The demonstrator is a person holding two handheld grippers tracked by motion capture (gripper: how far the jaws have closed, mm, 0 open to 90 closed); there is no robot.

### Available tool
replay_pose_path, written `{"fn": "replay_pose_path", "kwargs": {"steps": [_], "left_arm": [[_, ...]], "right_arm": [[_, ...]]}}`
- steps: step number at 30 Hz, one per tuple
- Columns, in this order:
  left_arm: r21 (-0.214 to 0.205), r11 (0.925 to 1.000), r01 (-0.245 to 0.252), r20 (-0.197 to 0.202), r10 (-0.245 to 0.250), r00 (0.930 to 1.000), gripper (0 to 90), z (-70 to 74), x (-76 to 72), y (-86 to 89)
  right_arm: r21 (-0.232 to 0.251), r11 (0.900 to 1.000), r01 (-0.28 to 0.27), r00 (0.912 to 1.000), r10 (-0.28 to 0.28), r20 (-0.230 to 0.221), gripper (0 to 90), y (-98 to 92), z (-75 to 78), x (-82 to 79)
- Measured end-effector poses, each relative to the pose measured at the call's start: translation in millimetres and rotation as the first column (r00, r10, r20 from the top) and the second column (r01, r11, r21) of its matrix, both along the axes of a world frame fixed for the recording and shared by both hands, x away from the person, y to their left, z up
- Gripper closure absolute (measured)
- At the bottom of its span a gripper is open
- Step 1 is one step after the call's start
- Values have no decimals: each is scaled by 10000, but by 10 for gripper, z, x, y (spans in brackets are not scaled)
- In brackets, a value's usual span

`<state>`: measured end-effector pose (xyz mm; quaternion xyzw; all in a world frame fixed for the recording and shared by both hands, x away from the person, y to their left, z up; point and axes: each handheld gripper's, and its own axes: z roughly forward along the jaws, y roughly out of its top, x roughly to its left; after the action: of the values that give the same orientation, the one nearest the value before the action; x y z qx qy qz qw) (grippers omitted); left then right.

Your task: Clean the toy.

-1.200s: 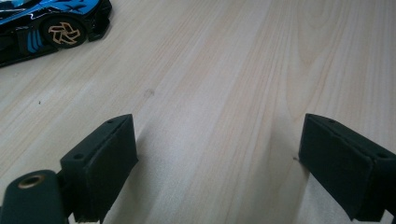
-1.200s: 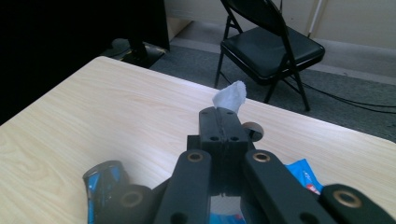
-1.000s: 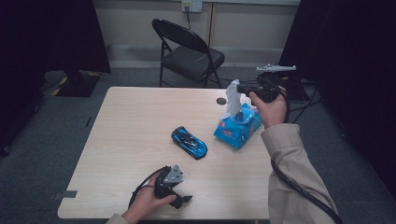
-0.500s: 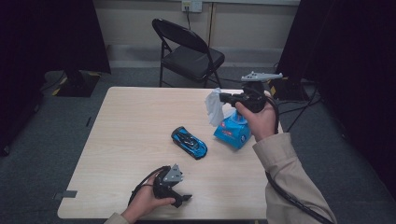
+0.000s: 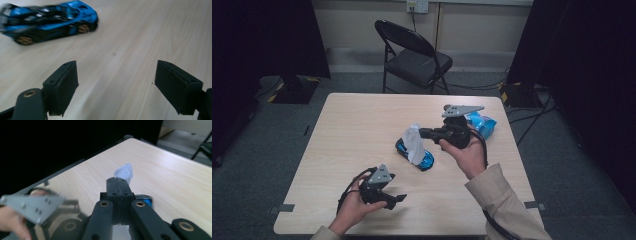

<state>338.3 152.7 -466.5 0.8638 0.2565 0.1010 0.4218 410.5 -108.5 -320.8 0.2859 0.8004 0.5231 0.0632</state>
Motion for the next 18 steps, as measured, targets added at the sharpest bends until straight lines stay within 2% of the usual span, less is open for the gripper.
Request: {"fn": "replay_pose_path", "kwargs": {"steps": [1, 2, 3, 4, 7, 9, 10, 11, 14, 16, 17, 18], "left_arm": [[-150, 9997, -177, 157, 179, 9997, 189, 73, 11, 89], [-150, 9997, -177, 157, 179, 9997, 199, 73, 11, 89], [-315, 9989, -355, 236, 362, 9991, 204, 134, 16, 169], [-315, 9989, -355, 236, 362, 9991, 205, 134, 16, 169], [-422, 9980, -476, 273, 488, 9984, 207, 170, 11, 253], [-288, 9985, -464, 284, 472, 9985, 219, 140, 1, 271], [-288, 9985, -464, 284, 472, 9985, 219, 140, 1, 271], [-205, 9989, -417, 262, 422, 9988, 219, 106, -3, 257], [-44, 9992, -407, 158, 408, 9990, 226, 64, -5, 238], [115, 9992, -380, 106, 379, 9992, 252, 16, 7, 223], [109, 9992, -381, 55, 381, 9993, 291, -36, 21, 209], [109, 9992, -381, 55, 381, 9993, 302, -36, 21, 209]], "right_arm": [[-83, 9998, -197, 9998, 197, -76, 900, 70, -65, -33], [-83, 9998, -197, 9998, 197, -76, 900, 70, -65, -33], [-194, 9991, -386, 9991, 383, -158, 900, 147, -151, -66], [-194, 9991, -386, 9991, 383, -158, 900, 147, -151, -66], [-202, 9975, -680, 9967, 671, -450, 900, 269, -315, -115], [-225, 9951, -966, 9932, 949, -667, 900, 375, -436, -152], [-225, 9951, -966, 9932, 949, -667, 900, 375, -436, -152], [-280, 9931, -1135, 9908, 1111, -779, 900, 451, -520, -176], [-414, 9919, -1200, 9897, 1162, -841, 900, 498, -588, -188], [-623, 9903, -1242, 9889, 1184, -898, 900, 533, -676, -195], [-765, 9893, -1239, 9880, 1158, -1025, 900, 544, -778, -199], [-765, 9893, -1239, 9880, 1158, -1025, 900, 544, -778, -199]]}}
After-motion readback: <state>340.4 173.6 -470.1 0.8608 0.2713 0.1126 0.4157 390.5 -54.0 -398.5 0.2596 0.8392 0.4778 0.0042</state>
